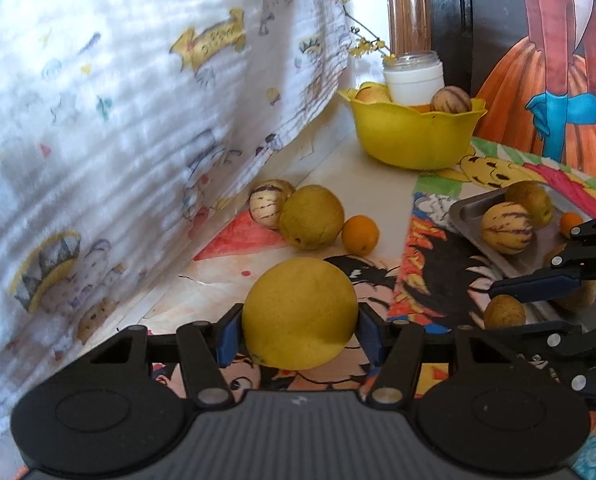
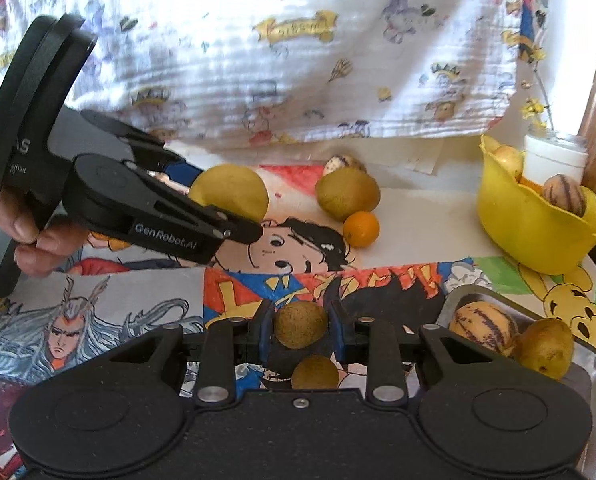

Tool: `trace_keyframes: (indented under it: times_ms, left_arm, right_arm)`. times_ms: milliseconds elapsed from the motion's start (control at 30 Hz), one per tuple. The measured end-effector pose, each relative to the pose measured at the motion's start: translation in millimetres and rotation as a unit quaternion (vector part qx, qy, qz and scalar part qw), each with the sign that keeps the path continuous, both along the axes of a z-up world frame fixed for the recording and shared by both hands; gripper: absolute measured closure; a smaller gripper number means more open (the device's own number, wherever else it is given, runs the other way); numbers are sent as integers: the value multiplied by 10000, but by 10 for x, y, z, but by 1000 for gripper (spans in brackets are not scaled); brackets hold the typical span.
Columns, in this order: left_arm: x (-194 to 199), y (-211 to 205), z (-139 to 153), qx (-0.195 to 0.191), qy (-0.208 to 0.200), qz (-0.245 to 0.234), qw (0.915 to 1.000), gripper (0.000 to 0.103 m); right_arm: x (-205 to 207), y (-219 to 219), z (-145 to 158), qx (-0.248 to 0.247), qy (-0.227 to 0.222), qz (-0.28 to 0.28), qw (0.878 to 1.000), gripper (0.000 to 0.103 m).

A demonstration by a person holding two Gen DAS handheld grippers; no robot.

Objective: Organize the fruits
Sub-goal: 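Close the left tool on the lemon while the right tool grasps the small brown fruits, then carry the lemon to the tray while the right tool carries the brown fruits there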

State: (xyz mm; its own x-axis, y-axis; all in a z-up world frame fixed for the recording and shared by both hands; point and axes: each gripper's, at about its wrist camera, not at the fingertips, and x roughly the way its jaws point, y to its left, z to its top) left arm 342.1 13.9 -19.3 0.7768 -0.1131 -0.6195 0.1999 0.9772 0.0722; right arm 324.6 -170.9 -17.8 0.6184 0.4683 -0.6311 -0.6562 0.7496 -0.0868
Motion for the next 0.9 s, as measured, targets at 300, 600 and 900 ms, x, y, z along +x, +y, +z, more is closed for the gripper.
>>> trace_keyframes:
  times_ms: [300,600,900]
  left_arm:
    - [-175,-262,175,-173,-78,-56,9998,40]
    - [-385,-718,287,-333,-87,-295,9990,40]
    - [-560,-1271,227,-437,91,-706,9965,40]
  right_arm:
    - [-216,-319,193,288,-222,-346,9987,72]
    - [-473,-946,316,404,-382,-874,9946,72]
    - [-606,-1606,261,441,-430,-1462,9873,72]
